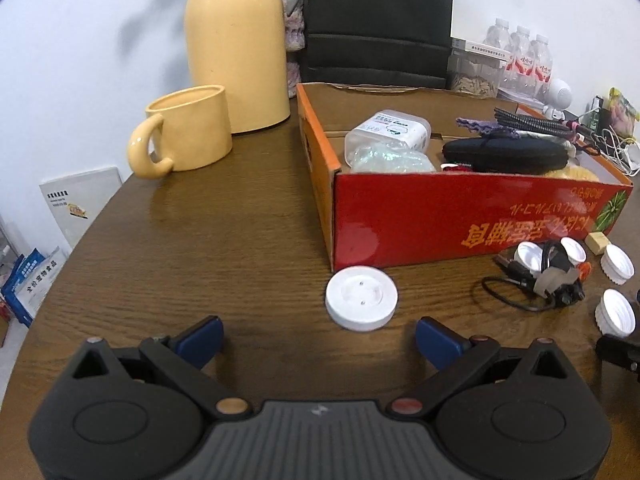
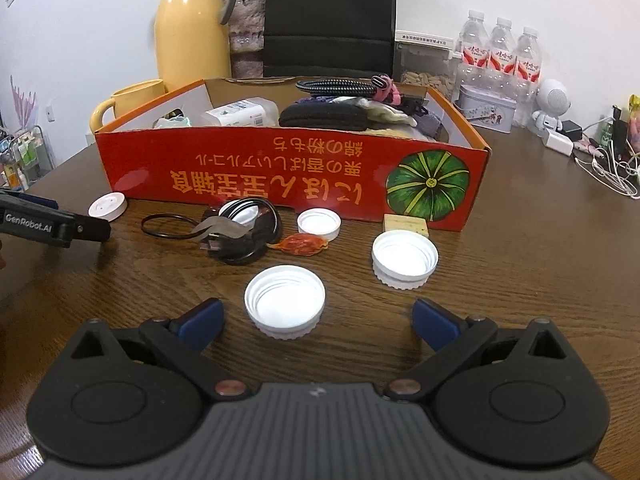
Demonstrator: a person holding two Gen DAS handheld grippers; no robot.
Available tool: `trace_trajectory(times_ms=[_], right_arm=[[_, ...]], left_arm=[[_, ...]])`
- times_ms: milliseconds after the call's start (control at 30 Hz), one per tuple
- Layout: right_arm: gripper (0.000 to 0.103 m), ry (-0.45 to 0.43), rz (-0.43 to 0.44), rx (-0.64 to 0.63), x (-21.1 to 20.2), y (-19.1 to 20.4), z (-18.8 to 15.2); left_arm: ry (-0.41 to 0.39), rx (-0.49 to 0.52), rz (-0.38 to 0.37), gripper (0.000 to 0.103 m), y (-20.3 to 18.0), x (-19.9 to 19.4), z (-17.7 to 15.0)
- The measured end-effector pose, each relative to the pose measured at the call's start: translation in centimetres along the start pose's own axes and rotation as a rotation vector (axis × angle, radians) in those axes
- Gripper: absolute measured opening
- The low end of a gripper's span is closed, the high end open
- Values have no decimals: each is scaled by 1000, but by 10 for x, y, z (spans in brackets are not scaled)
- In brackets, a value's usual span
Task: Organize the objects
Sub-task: 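Grasp a white round cap with the left tool while the right tool grasps another white cap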
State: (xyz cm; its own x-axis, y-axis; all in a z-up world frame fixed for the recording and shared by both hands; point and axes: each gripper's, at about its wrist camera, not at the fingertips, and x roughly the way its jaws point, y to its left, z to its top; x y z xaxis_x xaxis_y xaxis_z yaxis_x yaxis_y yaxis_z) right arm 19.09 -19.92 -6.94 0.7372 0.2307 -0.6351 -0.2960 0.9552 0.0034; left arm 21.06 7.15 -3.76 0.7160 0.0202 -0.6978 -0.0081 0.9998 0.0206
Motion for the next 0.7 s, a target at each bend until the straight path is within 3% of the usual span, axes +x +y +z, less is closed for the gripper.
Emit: trace_trajectory(times_ms=[100, 167, 233, 333, 367, 400, 700], right_arm=[[99, 2, 1, 2, 0, 0, 0], [95, 0, 5, 4, 0, 0, 0], [84, -9, 11, 3, -1, 1, 0], [61, -29, 24, -4, -3, 3, 0], [45, -36, 30, -8, -5, 4, 0], [41, -43, 35, -11, -6, 5, 0], [41, -66, 40, -29, -10, 9, 0]], left_arm=[[-17, -2, -14, 87, -3, 1, 3], [-37, 5, -22, 61, -6, -1, 5], [-62, 5, -43, 38, -9, -4, 4], [-75, -2, -76, 37, -11, -7, 1], [-77, 0, -74, 37, -12, -7, 1], [-80, 0, -68, 37, -13, -8, 0], [-105, -39, -54, 37, -11, -14, -2]])
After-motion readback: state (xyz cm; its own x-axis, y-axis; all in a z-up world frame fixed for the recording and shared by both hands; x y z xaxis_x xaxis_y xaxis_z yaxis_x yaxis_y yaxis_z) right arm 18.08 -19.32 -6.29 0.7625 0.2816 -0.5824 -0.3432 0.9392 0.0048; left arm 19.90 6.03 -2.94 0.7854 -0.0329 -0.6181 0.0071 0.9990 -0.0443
